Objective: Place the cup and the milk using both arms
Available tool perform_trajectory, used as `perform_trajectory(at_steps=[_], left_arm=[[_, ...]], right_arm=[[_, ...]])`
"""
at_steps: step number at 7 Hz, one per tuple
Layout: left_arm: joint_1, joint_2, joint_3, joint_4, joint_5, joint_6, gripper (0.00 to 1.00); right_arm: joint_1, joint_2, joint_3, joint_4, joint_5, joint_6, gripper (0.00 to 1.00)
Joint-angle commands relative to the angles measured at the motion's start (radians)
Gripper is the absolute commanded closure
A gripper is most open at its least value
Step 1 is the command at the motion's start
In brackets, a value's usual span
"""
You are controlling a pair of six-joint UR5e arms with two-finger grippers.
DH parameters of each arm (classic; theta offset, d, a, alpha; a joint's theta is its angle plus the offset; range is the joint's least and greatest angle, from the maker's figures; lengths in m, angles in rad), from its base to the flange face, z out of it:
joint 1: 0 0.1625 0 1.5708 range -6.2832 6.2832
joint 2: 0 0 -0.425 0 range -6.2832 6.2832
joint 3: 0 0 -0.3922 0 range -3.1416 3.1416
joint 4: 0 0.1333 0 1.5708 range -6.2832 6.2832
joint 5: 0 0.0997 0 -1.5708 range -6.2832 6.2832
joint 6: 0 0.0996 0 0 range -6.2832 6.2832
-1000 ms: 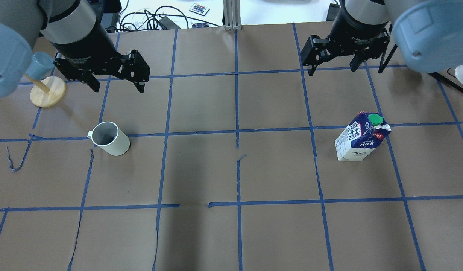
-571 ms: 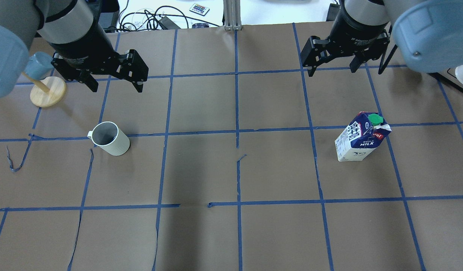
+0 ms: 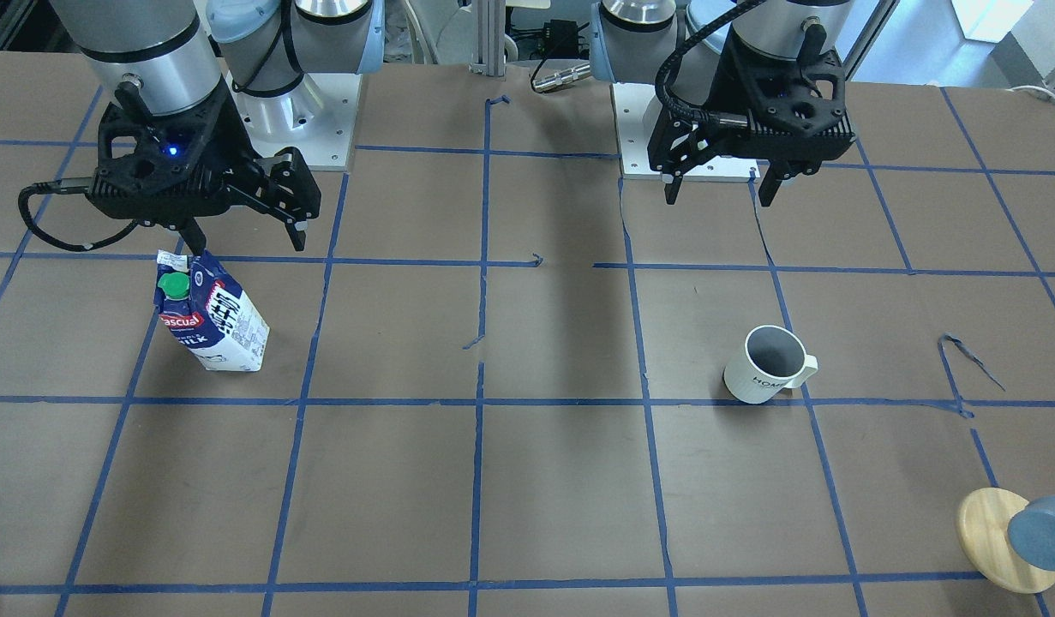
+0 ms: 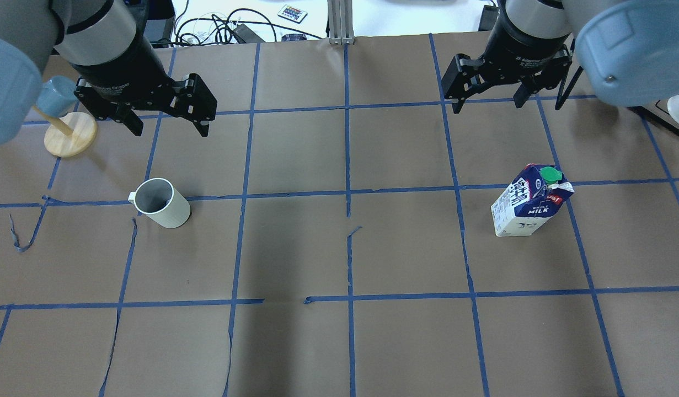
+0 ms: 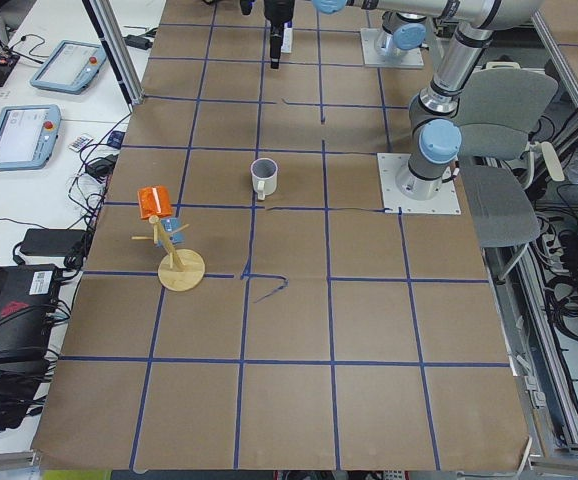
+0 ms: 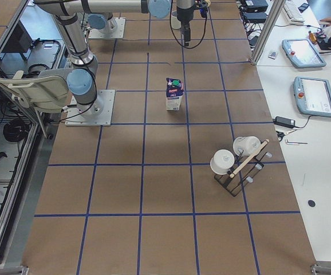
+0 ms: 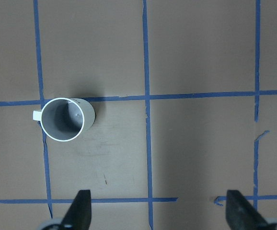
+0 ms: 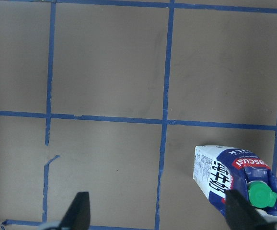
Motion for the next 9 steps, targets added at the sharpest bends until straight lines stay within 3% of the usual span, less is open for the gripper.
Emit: perform_trajectory(at_steps=[1, 3, 5, 7, 8, 9], left_arm=[[0.011, -0.008, 0.005, 0.0, -0.003, 0.001, 0.0], [0.106, -0.03, -0.013, 0.0, -0.001, 0.026, 0.0], [0.132, -0.13, -0.048, 0.038, 0.009, 0.192, 0.0], [0.155, -0.236, -0.188, 0.318, 0.031, 0.282, 0.0], [0.178, -0.274, -0.248, 0.425, 0.104, 0.309, 0.0], [0.206, -0.299, -0.28, 0.452, 0.109, 0.37, 0.04]], right_arm=[[-0.007, 0.001, 0.01, 0.001, -0.012, -0.005, 0.0], [-0.01, -0.002, 0.022, -0.001, -0.012, -0.005, 0.0], [-0.074, -0.001, 0.04, 0.004, -0.002, -0.071, 0.0], [-0.211, -0.005, 0.155, -0.021, 0.004, -0.239, 0.0], [-0.281, -0.008, 0.239, -0.063, 0.002, -0.295, 0.0], [-0.293, -0.01, 0.295, -0.137, -0.01, -0.357, 0.0]])
